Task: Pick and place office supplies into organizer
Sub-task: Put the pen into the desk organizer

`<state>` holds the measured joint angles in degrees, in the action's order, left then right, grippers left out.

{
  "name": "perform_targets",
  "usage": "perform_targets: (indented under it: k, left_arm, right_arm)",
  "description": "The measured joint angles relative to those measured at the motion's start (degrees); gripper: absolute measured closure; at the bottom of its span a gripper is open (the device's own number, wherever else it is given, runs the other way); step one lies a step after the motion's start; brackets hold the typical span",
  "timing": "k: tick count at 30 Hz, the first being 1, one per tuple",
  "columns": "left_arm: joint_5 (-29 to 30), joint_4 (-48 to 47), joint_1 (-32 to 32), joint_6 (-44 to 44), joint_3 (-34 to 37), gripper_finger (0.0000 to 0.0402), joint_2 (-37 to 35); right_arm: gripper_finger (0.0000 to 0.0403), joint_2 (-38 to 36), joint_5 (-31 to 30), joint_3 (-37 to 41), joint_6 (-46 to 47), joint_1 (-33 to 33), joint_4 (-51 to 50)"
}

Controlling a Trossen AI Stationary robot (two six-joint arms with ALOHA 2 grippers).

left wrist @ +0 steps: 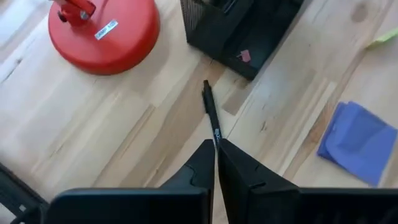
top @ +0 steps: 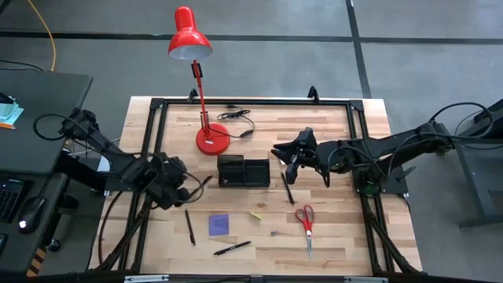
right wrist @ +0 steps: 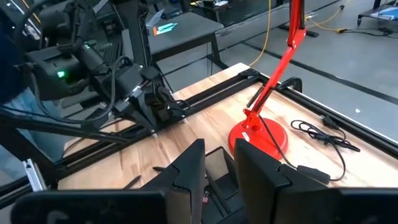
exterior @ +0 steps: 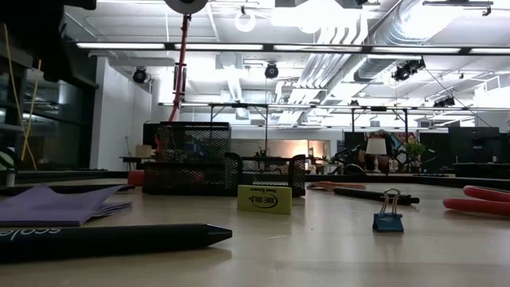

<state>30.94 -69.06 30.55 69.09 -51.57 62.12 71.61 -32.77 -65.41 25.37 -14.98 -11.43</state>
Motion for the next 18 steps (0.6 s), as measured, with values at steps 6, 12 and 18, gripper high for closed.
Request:
perform_targets:
  k: [6,12,18]
  left_arm:
    - [5.0,0.0,5.1,7.7,0.0,0.0398,0.6]
    - [-5.0,-0.2,6.1,11.7,1.3,0.0383,1.2]
    - [-17.4,-0.1,1.5,11.8,5.1,0.0336,1.1]
  right_arm:
    - [0.0322,0.0,0.3,0.0,-0.3,0.0,0.2]
    - [0.0322,0.0,0.4,0.0,-0.4,0.0,0.2]
    - [0.0322,0.0,0.4,0.0,-1.4,0.0,1.5]
